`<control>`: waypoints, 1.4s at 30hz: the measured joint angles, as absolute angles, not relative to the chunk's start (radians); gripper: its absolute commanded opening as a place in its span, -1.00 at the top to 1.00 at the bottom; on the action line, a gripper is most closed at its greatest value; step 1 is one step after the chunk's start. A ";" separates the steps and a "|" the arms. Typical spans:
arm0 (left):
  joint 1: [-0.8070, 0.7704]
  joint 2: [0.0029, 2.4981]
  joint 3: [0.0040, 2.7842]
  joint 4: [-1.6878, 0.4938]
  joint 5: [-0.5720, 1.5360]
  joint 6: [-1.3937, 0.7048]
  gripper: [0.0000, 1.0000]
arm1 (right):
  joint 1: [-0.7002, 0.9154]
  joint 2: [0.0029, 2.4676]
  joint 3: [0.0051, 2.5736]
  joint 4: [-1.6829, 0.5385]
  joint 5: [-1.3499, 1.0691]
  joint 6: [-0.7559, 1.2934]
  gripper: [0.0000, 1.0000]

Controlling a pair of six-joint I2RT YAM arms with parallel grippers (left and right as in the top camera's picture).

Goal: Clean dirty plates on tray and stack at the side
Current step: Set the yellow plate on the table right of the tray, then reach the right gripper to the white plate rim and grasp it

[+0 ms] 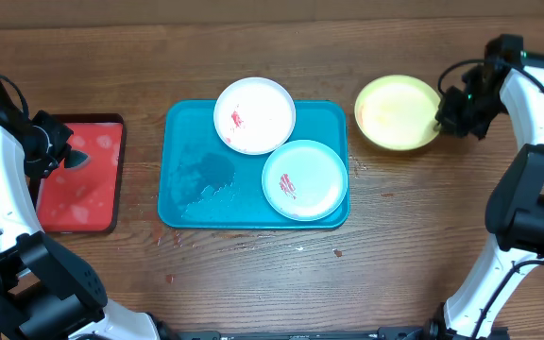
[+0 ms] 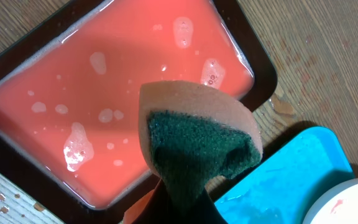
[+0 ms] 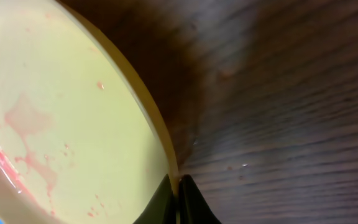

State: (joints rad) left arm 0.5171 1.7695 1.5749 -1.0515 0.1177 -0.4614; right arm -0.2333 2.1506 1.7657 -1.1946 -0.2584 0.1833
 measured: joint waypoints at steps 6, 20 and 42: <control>0.517 1.769 1.575 -1.051 0.120 -0.461 0.92 | -0.237 2.153 1.724 -1.194 -0.271 0.189 -0.46; 0.512 1.769 1.575 -1.018 0.246 -0.369 0.91 | -0.067 2.120 1.998 -1.167 -0.459 0.070 -0.55; 0.340 1.769 1.575 -1.016 0.322 -0.228 0.91 | 0.425 2.345 1.943 -0.780 -0.022 0.134 0.15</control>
